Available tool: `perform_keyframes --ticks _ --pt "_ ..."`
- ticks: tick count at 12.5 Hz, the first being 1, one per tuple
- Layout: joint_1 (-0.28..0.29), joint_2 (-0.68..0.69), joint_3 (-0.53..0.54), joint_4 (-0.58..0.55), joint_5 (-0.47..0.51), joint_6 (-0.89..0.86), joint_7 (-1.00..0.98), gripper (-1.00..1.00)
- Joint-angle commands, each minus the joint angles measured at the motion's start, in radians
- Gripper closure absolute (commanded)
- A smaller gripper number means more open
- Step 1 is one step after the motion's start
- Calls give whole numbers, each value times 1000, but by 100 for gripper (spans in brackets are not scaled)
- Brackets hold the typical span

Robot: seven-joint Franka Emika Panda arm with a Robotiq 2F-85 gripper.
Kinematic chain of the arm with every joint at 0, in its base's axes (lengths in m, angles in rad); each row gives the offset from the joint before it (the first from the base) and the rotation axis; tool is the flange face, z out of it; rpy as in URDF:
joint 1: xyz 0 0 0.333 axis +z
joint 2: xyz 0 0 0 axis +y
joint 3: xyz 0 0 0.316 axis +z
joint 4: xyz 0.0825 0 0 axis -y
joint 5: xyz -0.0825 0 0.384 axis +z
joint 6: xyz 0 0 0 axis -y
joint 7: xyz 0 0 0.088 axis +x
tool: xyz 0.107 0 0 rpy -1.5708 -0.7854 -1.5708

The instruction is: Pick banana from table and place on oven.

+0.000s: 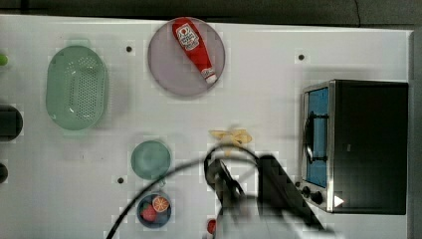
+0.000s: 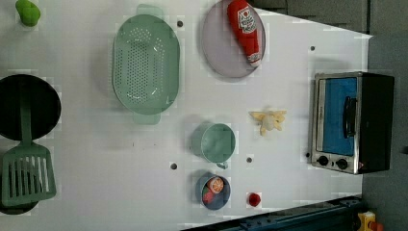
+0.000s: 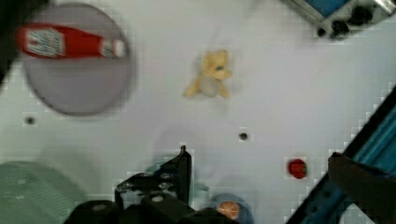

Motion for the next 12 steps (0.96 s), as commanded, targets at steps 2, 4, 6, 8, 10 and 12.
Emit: perform_keyframes --ticks 2,4,6,8,10,12 --pt "-16 105 8 -38 -9 30 37 -100" --pt "-16 149 8 -92 -9 122 37 -100" --pt "-16 210 8 -155 -9 250 37 -100" --pt "-16 288 8 -211 -9 387 37 -100" --pt "-17 377 6 -259 -9 517 37 -100" --pt "-18 465 1 -298 -9 642 36 -100"
